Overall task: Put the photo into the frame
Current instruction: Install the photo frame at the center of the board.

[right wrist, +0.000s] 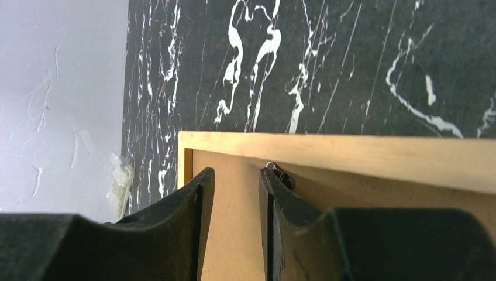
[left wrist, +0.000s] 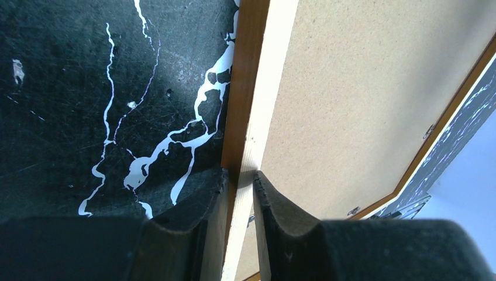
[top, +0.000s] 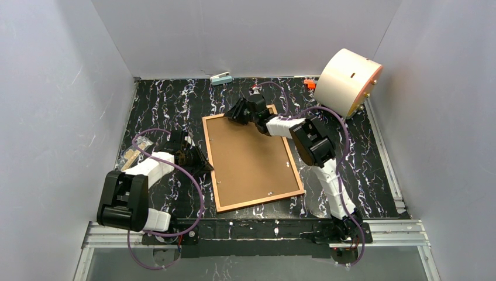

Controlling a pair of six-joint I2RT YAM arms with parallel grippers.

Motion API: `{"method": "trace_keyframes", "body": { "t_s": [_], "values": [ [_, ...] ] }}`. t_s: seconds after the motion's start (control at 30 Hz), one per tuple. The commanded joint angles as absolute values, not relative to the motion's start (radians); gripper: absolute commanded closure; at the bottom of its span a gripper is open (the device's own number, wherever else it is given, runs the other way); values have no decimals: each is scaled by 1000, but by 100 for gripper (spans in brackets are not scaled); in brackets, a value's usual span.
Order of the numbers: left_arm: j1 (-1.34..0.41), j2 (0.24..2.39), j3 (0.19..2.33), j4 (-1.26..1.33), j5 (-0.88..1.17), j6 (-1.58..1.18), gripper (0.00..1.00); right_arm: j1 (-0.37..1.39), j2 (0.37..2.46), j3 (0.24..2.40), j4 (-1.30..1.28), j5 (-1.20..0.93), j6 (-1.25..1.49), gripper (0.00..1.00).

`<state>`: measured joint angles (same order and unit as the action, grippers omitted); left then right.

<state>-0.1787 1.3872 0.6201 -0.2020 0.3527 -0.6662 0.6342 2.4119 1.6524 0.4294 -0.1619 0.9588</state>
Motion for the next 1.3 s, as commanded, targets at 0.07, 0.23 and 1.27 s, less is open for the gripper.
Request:
{"method": "trace_keyframes", "body": {
  "t_s": [0.07,0.23,1.27],
  "values": [
    [-184,1423,615,-278,303,-637,80,626,2474,1719,400,-103,911,57],
    [-184,1432,609,-291,294,-628,81,627,2470,1712,447,-119,899,57],
    [-184,1448,624,-290,276,-637,80,669,2355,1589,510,-35,741,55]
  ]
}}
